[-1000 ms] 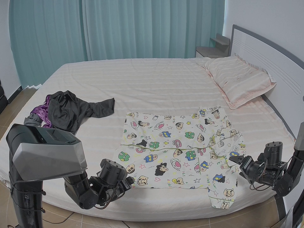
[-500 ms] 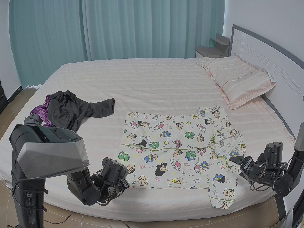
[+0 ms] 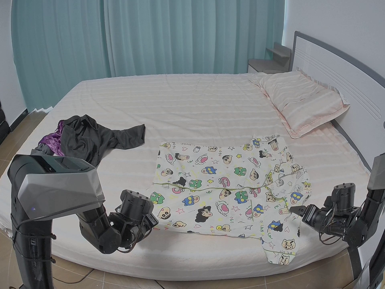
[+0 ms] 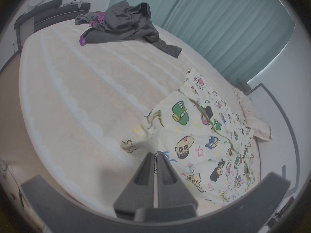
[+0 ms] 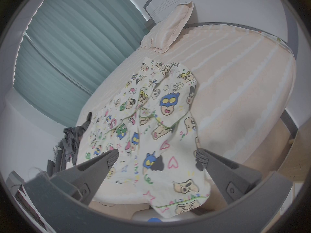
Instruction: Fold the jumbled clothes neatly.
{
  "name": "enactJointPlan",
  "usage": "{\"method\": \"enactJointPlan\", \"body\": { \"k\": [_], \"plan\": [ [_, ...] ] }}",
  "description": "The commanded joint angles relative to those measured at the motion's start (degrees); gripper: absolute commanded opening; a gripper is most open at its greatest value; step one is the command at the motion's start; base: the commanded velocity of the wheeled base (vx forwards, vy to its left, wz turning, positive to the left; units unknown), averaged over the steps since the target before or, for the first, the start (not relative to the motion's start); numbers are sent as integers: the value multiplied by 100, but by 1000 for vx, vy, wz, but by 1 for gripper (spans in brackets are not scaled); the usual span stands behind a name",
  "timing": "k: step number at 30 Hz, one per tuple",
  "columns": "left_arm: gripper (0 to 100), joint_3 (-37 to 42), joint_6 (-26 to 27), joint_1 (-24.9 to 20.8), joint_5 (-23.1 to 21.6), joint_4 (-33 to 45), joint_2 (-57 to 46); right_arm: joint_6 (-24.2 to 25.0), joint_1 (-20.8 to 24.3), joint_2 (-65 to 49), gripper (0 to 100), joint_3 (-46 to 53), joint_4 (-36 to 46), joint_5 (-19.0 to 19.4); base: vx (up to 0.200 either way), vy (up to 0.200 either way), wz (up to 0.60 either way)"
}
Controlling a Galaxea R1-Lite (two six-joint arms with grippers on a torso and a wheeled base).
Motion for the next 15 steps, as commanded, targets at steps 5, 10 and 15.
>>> {"method": "enactJointPlan", "body": {
  "k": [5,10,15],
  "plan": [
    [0,161,-147,47,1,-463,-58,-593,-435,1143,100,-505,2,52,0,0,0],
    [0,169,-209,56,1,-463,-67,-989,-514,1433,100,-698,2,158,0,0,0],
    [0,169,-253,64,-8,-472,-58,-1411,-531,1644,100,-918,11,483,0,0,0]
  ]
}}
